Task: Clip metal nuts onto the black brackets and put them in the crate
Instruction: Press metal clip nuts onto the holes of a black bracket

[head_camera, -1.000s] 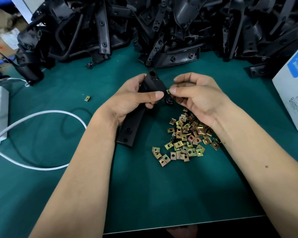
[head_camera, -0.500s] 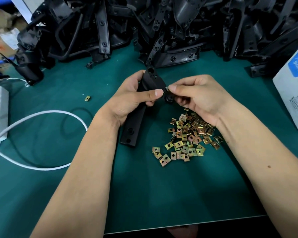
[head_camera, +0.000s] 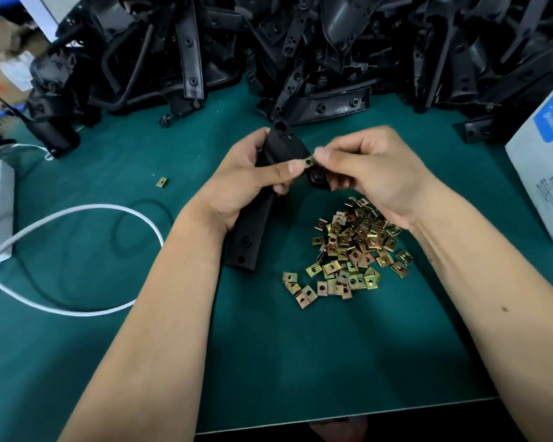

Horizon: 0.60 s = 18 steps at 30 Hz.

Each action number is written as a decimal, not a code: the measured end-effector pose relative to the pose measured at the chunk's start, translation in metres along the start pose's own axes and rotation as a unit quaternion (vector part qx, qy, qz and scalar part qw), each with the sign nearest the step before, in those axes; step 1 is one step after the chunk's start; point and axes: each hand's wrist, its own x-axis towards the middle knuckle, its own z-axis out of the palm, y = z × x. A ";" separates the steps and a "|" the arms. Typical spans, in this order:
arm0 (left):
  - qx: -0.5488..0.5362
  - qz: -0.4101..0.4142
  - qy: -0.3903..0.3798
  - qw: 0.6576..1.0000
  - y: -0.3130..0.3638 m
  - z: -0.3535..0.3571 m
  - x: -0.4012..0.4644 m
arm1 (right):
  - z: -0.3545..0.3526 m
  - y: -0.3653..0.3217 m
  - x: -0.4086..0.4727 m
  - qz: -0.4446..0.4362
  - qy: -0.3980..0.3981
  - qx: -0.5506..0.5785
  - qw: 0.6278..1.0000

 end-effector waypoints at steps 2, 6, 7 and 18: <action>-0.060 -0.020 0.003 0.998 0.001 0.001 0.001 | -0.004 0.002 0.001 -0.009 0.031 -0.023 0.999; -0.146 -0.048 0.023 0.988 0.001 -0.001 0.001 | -0.019 0.011 0.005 -0.024 0.144 -0.298 0.943; -0.152 -0.049 0.030 0.987 0.001 -0.002 0.001 | -0.021 0.012 0.005 -0.025 0.143 -0.330 0.933; -0.130 -0.050 0.036 0.990 0.005 -0.003 -0.002 | -0.018 0.015 0.005 -0.078 0.006 -0.384 0.920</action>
